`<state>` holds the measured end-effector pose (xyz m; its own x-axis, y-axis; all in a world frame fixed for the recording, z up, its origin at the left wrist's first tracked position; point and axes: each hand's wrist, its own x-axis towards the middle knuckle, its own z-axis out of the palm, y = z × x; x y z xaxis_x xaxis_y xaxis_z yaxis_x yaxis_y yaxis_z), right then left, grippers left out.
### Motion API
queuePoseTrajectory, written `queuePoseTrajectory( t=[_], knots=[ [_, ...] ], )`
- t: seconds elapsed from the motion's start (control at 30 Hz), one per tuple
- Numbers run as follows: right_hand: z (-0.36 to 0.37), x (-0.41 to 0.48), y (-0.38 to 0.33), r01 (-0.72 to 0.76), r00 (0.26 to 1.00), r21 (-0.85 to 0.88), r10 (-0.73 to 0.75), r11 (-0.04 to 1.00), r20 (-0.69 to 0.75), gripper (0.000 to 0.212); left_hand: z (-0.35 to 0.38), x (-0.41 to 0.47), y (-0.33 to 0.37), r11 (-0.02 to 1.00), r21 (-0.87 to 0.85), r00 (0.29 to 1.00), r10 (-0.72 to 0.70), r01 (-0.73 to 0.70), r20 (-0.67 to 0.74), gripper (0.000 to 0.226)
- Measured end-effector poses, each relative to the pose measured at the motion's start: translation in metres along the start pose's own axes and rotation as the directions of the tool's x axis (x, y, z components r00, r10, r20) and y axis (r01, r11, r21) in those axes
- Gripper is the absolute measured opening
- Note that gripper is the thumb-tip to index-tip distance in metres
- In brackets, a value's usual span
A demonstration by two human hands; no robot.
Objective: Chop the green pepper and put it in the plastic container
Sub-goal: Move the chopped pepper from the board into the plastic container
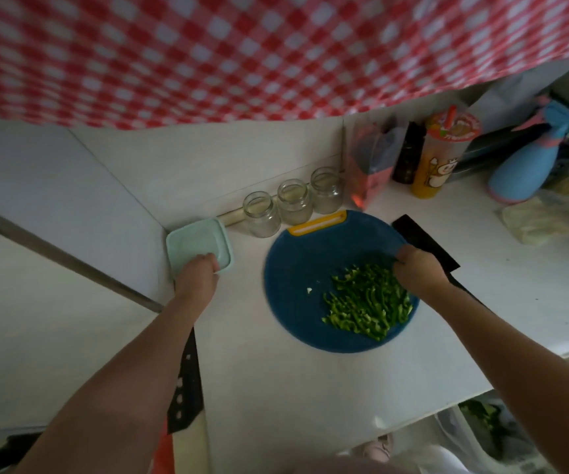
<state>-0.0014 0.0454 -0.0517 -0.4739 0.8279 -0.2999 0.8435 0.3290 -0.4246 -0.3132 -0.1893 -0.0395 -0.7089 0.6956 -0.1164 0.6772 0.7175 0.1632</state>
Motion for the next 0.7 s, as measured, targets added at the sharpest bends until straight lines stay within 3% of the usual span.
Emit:
queuePoseTrajectory(
  t=[0.17, 0.3, 0.4, 0.5, 0.6, 0.7],
  knots=[
    [0.001, -0.03, -0.047, 0.191, 0.972, 0.19, -0.158, 0.963, -0.174, 0.036, -0.008, -0.007, 0.009, 0.995, -0.101, 0.999, 0.024, -0.028, -0.034, 0.013],
    [0.005, -0.056, -0.086, 0.283, 0.957, 0.369, -0.286, 0.885, -0.047, 0.059, -0.027, -0.039, 0.03, 0.944, -0.329, 0.998, -0.025, 0.004, -0.06, 0.016],
    [0.008, -0.073, -0.106, 0.147, 0.922, 0.565, -0.319, 0.812, 0.218, 0.092, -0.058, -0.065, 0.05, 0.778, -0.622, 0.996, -0.083, 0.09, 0.04, 0.016],
    [0.011, -0.089, -0.117, -0.023, 0.821, 0.702, -0.387, 0.712, 0.42, 0.109, -0.086, -0.087, 0.068, 0.53, -0.833, 0.983, -0.002, 0.158, 0.185, 0.011],
    [0.019, -0.096, -0.116, -0.1, 0.75, 0.831, -0.507, 0.547, 0.424, 0.109, -0.096, -0.103, 0.081, 0.366, -0.913, 0.965, 0.114, 0.181, 0.237, 0.005],
    [0.019, -0.102, -0.111, -0.13, 0.744, 0.88, -0.541, 0.458, 0.391, 0.11, -0.098, -0.109, 0.087, 0.294, -0.942, 0.952, 0.204, 0.162, 0.227, 0.011]
  ],
)
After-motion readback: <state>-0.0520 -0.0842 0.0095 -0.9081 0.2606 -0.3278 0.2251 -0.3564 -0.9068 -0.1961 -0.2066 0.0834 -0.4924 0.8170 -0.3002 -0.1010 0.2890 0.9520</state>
